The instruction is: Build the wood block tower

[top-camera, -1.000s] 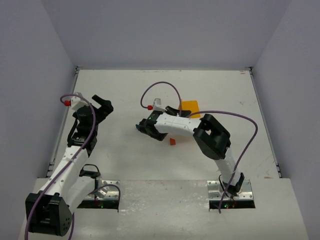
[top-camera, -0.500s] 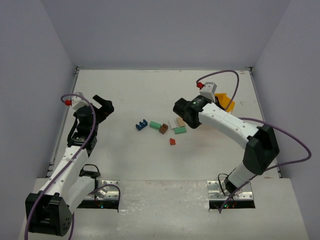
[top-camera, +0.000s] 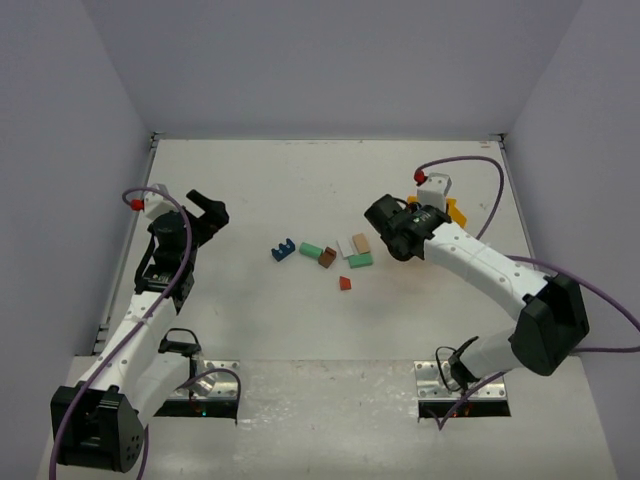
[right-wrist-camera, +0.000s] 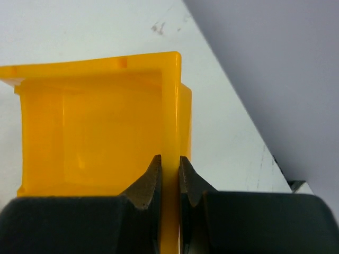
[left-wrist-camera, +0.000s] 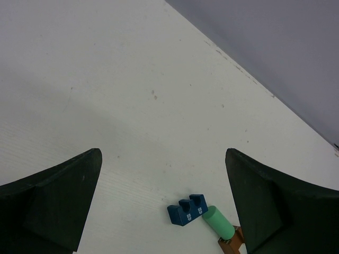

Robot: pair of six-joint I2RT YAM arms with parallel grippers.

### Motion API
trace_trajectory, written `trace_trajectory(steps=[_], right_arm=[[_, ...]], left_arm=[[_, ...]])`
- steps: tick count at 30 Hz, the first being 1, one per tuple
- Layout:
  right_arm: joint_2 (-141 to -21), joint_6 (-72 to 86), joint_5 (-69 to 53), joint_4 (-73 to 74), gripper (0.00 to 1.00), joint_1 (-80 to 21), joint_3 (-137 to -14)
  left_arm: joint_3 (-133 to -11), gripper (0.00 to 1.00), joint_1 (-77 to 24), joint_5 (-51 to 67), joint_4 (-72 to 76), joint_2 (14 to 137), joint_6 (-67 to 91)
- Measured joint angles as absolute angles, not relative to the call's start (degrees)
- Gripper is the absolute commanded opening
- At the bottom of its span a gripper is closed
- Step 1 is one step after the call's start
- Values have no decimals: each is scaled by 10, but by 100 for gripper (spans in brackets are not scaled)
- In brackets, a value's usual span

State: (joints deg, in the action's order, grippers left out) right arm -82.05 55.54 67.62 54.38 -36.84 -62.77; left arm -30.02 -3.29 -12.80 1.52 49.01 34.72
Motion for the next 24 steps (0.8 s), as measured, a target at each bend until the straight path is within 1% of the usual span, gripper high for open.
trace_trajectory(steps=[2,6,10,16,19,24], right_arm=[[-837,475,621,469,0,-347,-632],[-853,335,456,324,0,-293,-634],[-868,268,339,241,0,-227,-653],[-905,191,120,78,0,-103,-651],[-939,156,56,29,0,-49,-664],[-1021,126,19,16,2,11,-724]], left_arm=[[-300,100,-33,-128,15,489,347],[-300,100,-33,-129,14,481,345],[-300,100,-33,-129,15,474,345],[-300,100,-33,-122,17,477,344],[-300,100,-33,-113,21,484,343],[-300,100,-33,-101,28,500,343]])
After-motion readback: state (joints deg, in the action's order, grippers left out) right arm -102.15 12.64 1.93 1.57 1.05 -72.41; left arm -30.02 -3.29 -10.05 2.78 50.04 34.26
